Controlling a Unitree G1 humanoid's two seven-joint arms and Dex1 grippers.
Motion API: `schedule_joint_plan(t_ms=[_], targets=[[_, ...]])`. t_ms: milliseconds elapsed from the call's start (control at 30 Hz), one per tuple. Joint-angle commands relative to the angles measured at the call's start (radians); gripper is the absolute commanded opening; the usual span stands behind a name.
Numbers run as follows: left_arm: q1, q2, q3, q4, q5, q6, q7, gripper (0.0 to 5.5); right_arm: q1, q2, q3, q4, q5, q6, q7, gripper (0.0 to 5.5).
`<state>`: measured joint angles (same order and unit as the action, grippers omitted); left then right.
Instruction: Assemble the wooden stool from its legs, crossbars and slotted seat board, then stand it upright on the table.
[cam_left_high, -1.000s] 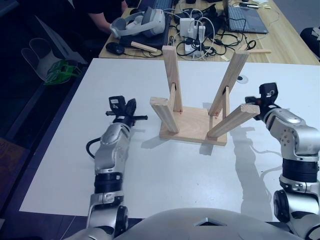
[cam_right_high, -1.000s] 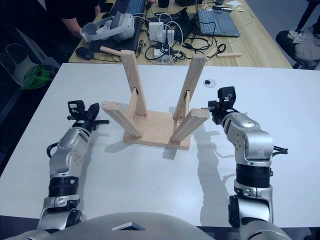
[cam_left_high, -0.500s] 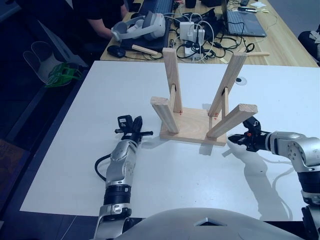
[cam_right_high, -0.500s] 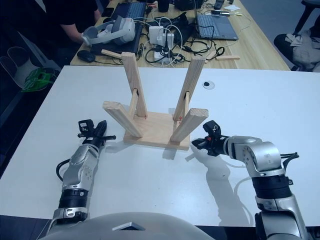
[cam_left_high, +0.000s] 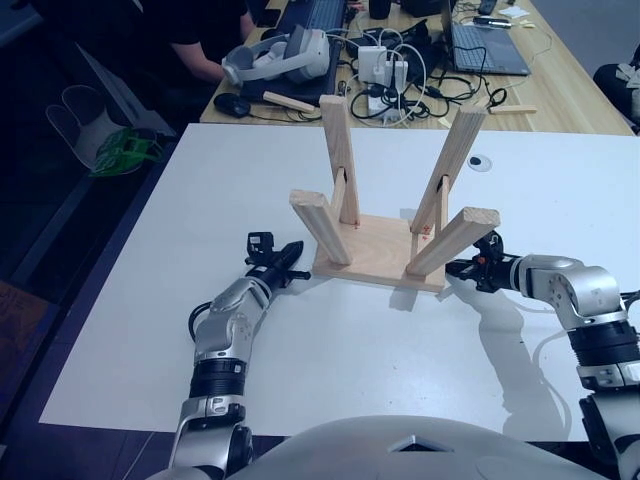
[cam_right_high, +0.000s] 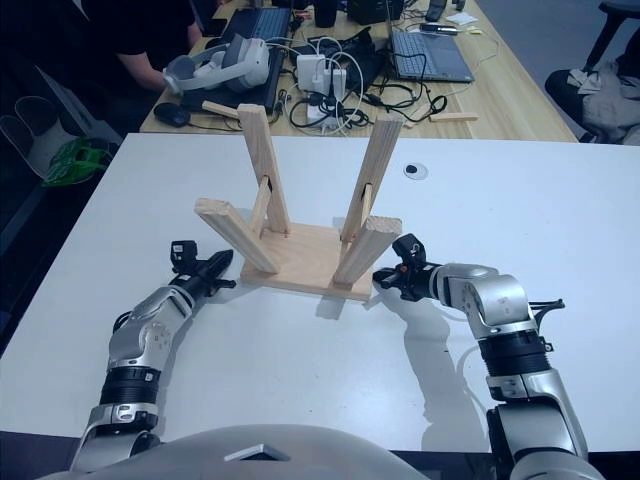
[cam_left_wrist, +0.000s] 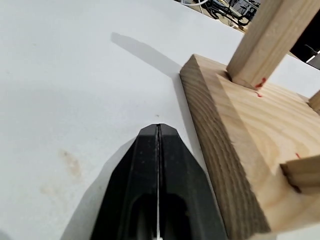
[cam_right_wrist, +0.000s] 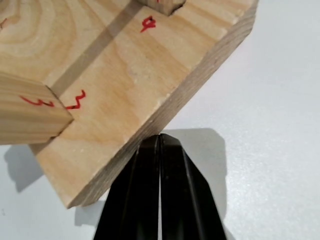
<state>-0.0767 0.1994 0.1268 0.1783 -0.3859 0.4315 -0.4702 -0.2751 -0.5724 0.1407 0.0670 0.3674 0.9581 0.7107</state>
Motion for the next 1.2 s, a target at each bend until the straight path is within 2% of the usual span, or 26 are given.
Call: schedule_joint_plan(t_ms=[33,600,833,1200], targets=[[0.018,0.031,-0.031,-0.055,-0.026,0.066,-0.063,0.01,0.045,-0.028,0.017,-0.017,0.007,0.046,0.028,0.0],[0.065,0.07,-0.077,-0.131,-0.067,0.143,-0.176,0.01,0.111,-0.109,-0.01,-0.11,0.088,0.074,0.155,0.0],[0.067,0.106,-0.065,-0.105,-0.018,0.109,-0.148,0.01,0.141,-0.141,-0.041,-0.135,0.08,0.047,0.158,0.0],[0.077,0.107,-0.085,-0.142,-0.042,0.121,-0.193,0.01,0.148,-0.117,-0.036,-0.17,0.107,0.044,0.167,0.0]])
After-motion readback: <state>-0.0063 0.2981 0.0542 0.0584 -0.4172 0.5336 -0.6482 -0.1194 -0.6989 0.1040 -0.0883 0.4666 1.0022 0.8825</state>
